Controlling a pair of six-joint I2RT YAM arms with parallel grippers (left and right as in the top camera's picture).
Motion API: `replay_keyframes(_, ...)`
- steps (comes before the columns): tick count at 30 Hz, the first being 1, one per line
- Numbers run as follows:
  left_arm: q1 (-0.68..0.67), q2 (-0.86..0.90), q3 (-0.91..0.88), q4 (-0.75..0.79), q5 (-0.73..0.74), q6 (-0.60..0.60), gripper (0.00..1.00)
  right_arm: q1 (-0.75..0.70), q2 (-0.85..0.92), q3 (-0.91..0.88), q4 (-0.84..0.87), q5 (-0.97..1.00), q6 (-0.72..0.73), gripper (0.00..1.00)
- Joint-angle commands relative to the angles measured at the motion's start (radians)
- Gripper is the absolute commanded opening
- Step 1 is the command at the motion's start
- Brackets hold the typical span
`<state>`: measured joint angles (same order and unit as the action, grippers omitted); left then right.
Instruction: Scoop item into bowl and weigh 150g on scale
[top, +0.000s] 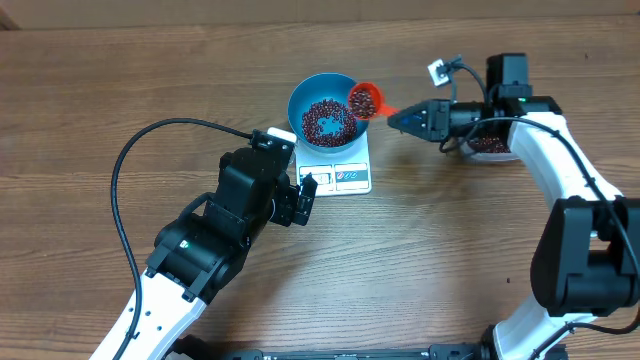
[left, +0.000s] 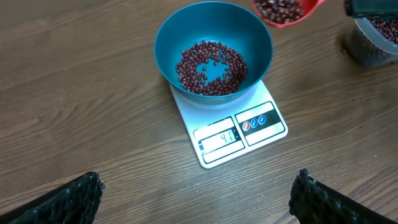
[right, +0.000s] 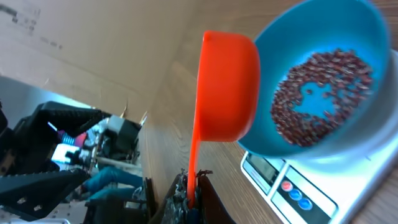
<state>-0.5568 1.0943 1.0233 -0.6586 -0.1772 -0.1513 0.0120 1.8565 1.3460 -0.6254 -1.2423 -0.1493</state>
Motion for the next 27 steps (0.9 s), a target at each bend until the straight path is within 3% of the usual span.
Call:
replay_keyframes(1, -0.006, 0.005, -0.002, 0.001, -0.013, -0.002, 0.99, 0.050, 0.001, 0.002, 0.050, -0.011, 0.031, 0.04)
replay_keyframes(12, -0.006, 0.005, -0.002, 0.001, -0.013, -0.003, 1.00, 0.135, 0.001, 0.002, 0.162, 0.310, 0.019, 0.04)
replay_keyframes(27, -0.006, 0.005, -0.002, 0.001, -0.013, -0.003, 0.99, 0.151, 0.001, 0.002, 0.175, 0.334, -0.396, 0.04)
